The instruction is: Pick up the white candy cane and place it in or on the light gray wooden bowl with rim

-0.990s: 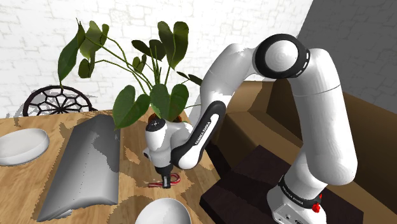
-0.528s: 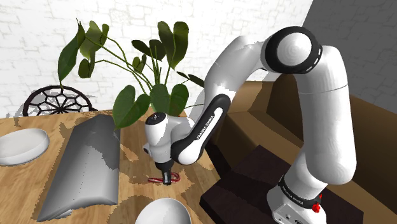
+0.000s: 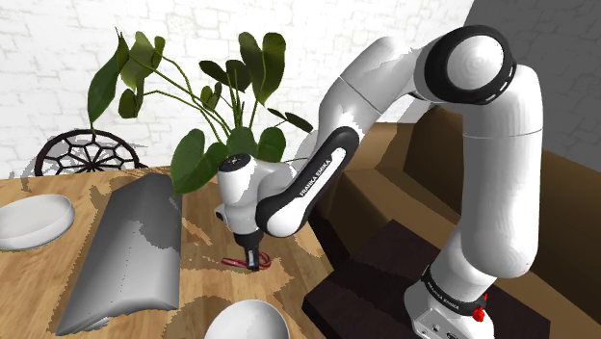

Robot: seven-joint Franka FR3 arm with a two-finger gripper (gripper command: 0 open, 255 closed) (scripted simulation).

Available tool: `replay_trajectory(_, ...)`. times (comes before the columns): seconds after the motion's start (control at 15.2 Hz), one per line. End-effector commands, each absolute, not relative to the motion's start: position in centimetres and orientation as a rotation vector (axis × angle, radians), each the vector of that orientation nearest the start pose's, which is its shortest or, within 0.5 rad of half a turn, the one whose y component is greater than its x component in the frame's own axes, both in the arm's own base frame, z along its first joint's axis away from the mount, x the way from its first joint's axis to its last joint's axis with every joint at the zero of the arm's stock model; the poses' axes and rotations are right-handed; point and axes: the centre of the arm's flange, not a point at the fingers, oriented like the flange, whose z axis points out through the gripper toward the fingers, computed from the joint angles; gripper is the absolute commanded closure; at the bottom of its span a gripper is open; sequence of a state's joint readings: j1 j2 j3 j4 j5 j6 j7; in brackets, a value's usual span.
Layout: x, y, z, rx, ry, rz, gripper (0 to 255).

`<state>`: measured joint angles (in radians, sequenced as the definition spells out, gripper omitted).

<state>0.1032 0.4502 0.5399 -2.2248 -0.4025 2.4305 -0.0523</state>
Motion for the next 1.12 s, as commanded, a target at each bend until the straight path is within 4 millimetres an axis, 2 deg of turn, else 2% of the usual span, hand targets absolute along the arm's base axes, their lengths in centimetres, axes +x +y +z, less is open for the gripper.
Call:
replay_trajectory(0.0, 41.7, 32.3, 19.5, -2.795, -1.523, 0.22, 255)
replay_trajectory(0.92, 41.7, 32.3, 26.8, -2.795, -1.523, 0.22, 255)
replay_trajectory(1.06, 39.6, 33.9, 26.9, -2.795, -1.523, 0.22, 255)
